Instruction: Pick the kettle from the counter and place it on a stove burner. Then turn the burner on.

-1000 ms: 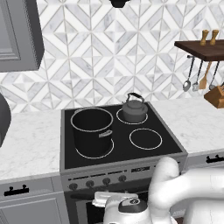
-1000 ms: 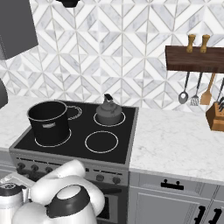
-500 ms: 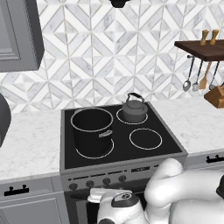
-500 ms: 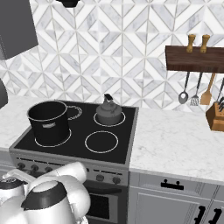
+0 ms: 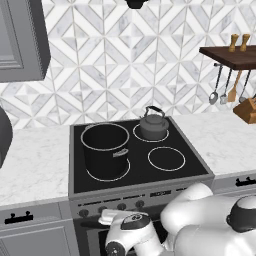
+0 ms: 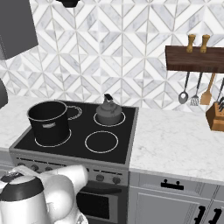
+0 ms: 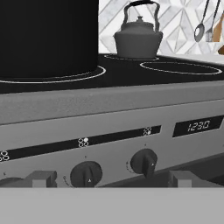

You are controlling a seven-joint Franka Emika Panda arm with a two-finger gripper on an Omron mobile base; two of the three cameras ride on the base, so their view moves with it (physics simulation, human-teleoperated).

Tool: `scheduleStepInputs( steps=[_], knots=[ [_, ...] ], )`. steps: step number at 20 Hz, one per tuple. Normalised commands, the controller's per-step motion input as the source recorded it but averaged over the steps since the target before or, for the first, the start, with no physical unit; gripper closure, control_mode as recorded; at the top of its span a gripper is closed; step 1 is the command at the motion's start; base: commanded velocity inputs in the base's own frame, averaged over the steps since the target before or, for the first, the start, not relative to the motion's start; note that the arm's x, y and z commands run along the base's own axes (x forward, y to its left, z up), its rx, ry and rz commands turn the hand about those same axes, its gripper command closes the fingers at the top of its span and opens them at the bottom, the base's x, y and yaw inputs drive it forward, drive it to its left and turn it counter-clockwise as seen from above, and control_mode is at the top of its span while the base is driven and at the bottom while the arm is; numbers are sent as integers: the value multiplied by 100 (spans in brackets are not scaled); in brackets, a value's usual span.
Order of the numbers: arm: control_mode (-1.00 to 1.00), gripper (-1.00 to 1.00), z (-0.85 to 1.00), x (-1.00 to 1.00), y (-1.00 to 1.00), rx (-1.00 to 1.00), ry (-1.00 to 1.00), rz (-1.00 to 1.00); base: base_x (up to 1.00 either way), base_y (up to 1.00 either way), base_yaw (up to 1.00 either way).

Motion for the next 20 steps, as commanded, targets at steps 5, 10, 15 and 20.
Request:
scheduleStepInputs(
  steps=[5, 10, 15, 20],
  knots=[
    [-100, -100, -25, 12, -24, 0, 0, 0, 0, 0, 0],
    [-100, -100, -12, 35, -15, 0, 0, 0, 0, 0, 0],
    [-100, -100, -18, 46, -12, 0, 0, 3, 0, 0, 0],
    [-100, -100, -32, 31, -18, 0, 1, 2, 0, 0, 0]
  ],
)
